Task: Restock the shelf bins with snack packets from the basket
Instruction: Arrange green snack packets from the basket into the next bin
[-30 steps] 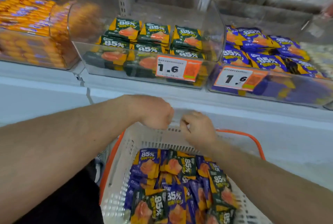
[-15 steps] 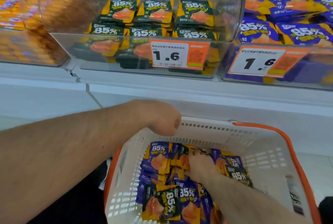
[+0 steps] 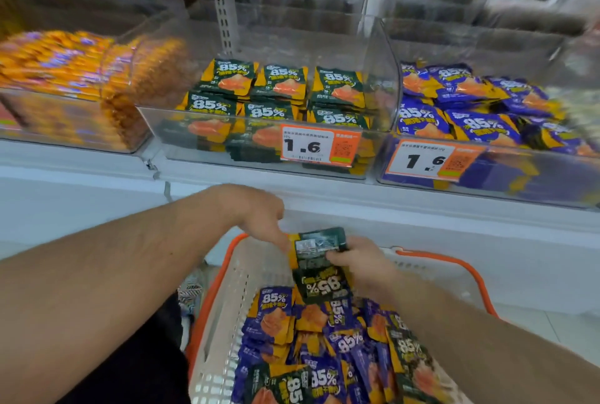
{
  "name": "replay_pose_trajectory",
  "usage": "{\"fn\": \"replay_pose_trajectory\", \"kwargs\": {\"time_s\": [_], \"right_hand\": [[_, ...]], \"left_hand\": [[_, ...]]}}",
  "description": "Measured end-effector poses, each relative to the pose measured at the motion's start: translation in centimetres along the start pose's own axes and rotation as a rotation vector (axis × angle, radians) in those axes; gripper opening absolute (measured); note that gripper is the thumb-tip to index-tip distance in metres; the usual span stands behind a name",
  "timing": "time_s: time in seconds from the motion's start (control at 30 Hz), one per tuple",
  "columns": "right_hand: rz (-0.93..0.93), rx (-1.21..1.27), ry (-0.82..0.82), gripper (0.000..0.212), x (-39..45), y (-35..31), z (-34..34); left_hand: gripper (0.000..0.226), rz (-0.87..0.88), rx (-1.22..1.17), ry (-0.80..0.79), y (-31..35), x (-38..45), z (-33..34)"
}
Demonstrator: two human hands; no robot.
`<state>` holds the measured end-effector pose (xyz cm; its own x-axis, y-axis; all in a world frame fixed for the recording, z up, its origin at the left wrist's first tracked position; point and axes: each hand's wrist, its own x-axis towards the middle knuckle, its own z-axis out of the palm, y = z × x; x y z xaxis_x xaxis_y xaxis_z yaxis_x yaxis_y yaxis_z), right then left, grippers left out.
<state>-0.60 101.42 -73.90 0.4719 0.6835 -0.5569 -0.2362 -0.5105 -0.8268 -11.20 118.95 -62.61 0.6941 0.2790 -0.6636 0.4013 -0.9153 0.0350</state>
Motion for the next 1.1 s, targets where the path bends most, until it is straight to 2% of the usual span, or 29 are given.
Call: {"fn": "replay_pose_trajectory", "kwargs": {"time_s": [0.1,0.2,0.27,0.3,0.4,0.5,0.6,0.67,0.73,0.8,0.83,0.87,0.9,1.0,1.1], "right_hand": [[-0.097,0.329,-0.143,0.032,-2.1,-4.0,0.5],[-0.168,0.548,-0.140,0.038,-3.8,-6.9,1.0],[-0.256,0.578,-0.129,0.045,-4.8,-8.1,1.3],[-0.299,0.515,-0.104,0.041,-5.2,-8.7,1.4],[-0.374,0.191,0.092,0.035,-6.8,-10.4,1.5],[-0.365,0.154,0.190,0.027,-8.0,-11.8,0.9],[-0.255,0.285,0.066,0.028,-9.7,-13.5,1.0],[-0.210,0.279,-0.038,0.045,-10.8,-14.8,1.5],[-0.229,0.270,-0.106,0.044,-11.6,-16.1,2.2],[-0.307,0.286,-0.098,0.022,-12.1,-17.4,2.9],[-0.357,0.295,-0.064,0.018,-12.0,-18.0,3.1],[-0.403,0.287,-0.022,0.025,-11.6,-18.8,3.3],[-0.441,0.264,0.028,0.033,-11.0,-19.6,3.4],[-0.533,0.075,0.203,0.047,-8.1,-22.5,3.8],[-0.523,-0.086,0.282,0.049,-3.6,-25.5,4.1]], "left_hand": [[0.066,0.103,-0.410,0.008,-1.8,-1.2,-0.1],[0.051,0.227,-0.657,0.044,-2.4,-2.5,-0.2],[0.041,0.316,-0.727,0.125,-2.3,-3.2,-0.4],[0.036,0.348,-0.764,0.175,-2.3,-3.5,-0.6],[0.029,0.411,-0.791,0.336,-2.6,-4.9,-1.3],[0.035,0.465,-0.800,0.497,-3.1,-6.4,-2.1],[0.037,0.496,-0.784,0.734,-3.8,-7.4,-2.9],[0.027,0.508,-0.730,0.922,-4.3,-7.5,-3.3],[0.020,0.524,-0.597,1.122,-4.4,-7.7,-3.5],[0.018,0.499,-0.511,1.288,-4.4,-8.0,-3.8],[0.021,0.471,-0.488,1.351,-4.5,-8.2,-4.0],[0.025,0.426,-0.469,1.383,-4.9,-8.0,-4.1],[0.035,0.357,-0.446,1.373,-5.4,-7.7,-4.2],[0.063,0.036,-0.387,1.213,-7.4,-6.3,-4.4],[0.054,-0.152,-0.412,1.118,-8.8,-4.7,-4.2]]}}
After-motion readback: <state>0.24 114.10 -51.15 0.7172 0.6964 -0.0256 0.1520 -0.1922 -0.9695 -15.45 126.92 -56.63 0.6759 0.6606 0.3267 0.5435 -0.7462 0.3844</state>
